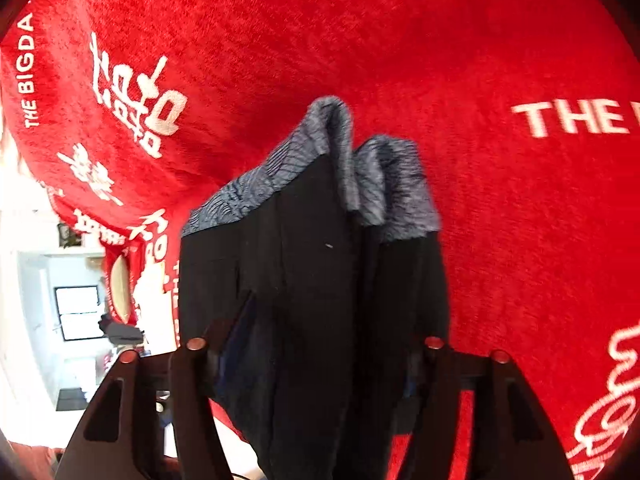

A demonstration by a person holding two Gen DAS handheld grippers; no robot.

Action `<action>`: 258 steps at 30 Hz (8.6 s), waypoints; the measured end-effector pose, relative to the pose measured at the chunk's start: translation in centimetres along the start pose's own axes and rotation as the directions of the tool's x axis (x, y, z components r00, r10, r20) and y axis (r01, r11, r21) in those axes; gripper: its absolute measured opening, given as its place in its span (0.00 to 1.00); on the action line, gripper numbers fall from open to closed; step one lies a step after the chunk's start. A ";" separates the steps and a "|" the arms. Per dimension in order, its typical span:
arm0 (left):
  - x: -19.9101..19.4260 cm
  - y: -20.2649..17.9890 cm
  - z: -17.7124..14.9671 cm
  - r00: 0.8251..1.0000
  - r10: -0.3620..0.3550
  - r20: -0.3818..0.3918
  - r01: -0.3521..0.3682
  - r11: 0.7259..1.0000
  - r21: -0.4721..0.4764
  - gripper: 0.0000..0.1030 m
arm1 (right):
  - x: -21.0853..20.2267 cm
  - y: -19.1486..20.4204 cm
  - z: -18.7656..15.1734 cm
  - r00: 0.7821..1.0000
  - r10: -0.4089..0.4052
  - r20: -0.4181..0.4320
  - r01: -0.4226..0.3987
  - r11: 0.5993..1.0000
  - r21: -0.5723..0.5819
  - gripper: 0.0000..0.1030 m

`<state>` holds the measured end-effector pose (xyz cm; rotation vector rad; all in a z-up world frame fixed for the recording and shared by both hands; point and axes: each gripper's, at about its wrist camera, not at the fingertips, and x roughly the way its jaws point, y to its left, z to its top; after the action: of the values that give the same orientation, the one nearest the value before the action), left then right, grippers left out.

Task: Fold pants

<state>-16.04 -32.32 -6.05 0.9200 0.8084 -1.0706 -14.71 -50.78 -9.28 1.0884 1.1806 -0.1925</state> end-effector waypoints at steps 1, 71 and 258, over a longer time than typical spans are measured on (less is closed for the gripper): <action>-0.7 1.4 -0.1 1.000 0.005 0.004 -0.005 0.999 -0.036 0.69 | -0.6 -0.2 -0.2 1.000 -0.018 0.010 0.018 1.000 0.014 0.67; 7.7 14.7 -5.3 0.962 -0.130 -0.241 -0.033 0.819 -0.573 0.82 | 2.4 5.7 -8.4 0.912 -0.406 0.052 0.409 0.911 -0.058 1.00; -10.8 9.2 -10.4 0.957 -0.172 -0.233 0.032 0.862 -0.506 1.00 | -8.1 13.3 -25.2 0.834 -0.542 0.103 0.545 0.838 -0.006 1.00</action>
<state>-11.33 -17.11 1.40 0.5852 1.3062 -0.7712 -26.06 -28.00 5.84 0.6753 1.3782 -0.6595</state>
